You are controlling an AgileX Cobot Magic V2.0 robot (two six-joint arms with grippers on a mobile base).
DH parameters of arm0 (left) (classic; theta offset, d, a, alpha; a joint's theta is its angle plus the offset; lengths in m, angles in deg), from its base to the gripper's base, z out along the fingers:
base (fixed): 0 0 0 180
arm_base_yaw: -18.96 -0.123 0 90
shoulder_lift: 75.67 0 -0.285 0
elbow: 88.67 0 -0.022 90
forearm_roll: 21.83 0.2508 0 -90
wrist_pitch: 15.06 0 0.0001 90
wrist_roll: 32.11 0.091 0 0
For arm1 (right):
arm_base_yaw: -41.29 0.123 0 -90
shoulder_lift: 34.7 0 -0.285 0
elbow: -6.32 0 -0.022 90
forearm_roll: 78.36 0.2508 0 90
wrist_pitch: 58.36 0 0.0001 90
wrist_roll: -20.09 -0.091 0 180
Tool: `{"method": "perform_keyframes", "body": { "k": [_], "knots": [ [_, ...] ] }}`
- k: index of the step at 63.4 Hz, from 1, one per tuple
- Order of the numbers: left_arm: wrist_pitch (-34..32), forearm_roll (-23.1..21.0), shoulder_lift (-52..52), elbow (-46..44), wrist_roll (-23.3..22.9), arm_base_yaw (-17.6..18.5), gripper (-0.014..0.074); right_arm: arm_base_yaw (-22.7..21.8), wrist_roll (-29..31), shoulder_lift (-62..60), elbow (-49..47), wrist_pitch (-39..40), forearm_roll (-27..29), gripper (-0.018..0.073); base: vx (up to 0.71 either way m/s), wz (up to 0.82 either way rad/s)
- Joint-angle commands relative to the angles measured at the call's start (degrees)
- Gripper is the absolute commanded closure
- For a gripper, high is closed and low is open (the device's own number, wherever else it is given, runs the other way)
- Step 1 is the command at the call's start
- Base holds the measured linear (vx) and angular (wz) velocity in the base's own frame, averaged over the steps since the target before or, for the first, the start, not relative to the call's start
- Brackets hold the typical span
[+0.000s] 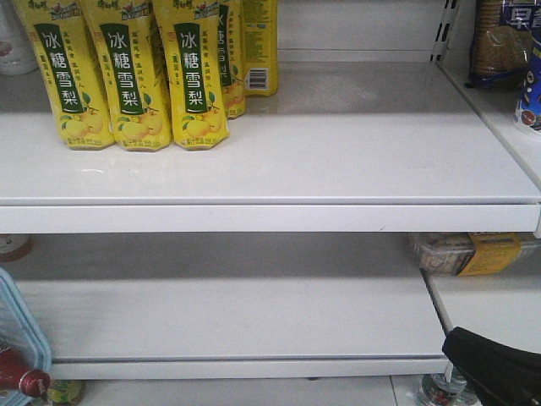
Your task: Place coke in basket with both arms
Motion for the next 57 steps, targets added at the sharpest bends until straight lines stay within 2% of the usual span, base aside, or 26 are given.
{"method": "perform_keyframes", "body": {
  "k": [1,20,33,57],
  "knots": [
    [-9.7,1.3,-1.2,-0.2,-1.2,0.0,0.0603,-0.4,0.3,0.2,-1.6,-0.9,-2.4,0.0564,0.0,0.0],
    [-11.2,1.5,-1.2,-0.2,-1.9,0.0,0.0603,-0.4,0.3,0.2,-1.6,-0.9,-2.4,0.0564,0.0,0.0],
    [-11.4,4.9,-1.2,-0.2,-1.9,-0.1,0.0603,-0.4,0.3,0.2,-1.6,-0.9,-2.4,0.0564,0.0,0.0],
    [-14.1,4.9,-1.2,-0.2,-2.0,-0.1,0.0603,-0.4,0.3,0.2,-1.6,-0.9,-2.4,0.0564,0.0,0.0]
  ]
}}
